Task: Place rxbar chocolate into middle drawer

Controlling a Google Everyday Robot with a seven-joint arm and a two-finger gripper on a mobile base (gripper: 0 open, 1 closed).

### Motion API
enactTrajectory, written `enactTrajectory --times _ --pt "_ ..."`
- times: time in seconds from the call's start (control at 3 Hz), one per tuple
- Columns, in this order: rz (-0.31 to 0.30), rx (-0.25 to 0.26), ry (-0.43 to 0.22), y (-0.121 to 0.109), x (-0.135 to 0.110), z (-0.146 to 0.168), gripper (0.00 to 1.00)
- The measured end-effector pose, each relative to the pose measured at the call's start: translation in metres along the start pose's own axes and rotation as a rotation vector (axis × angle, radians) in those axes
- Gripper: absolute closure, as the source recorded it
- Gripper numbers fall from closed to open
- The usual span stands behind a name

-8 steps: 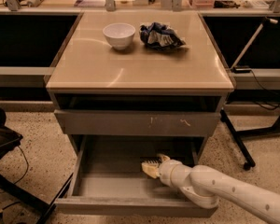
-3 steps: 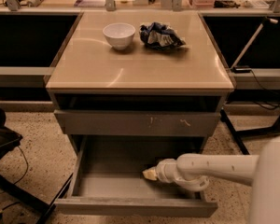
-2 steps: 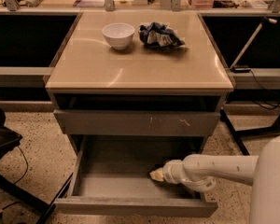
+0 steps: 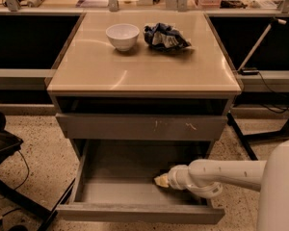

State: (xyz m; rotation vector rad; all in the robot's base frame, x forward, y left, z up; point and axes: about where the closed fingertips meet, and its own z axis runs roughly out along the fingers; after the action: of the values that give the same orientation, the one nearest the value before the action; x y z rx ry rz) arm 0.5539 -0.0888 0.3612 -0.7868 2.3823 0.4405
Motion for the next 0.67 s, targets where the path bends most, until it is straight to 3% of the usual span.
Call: enactTrajectory --times 0.67 --pt "0.0 0.0 0.0 0.0 0.0 0.0 0.11"
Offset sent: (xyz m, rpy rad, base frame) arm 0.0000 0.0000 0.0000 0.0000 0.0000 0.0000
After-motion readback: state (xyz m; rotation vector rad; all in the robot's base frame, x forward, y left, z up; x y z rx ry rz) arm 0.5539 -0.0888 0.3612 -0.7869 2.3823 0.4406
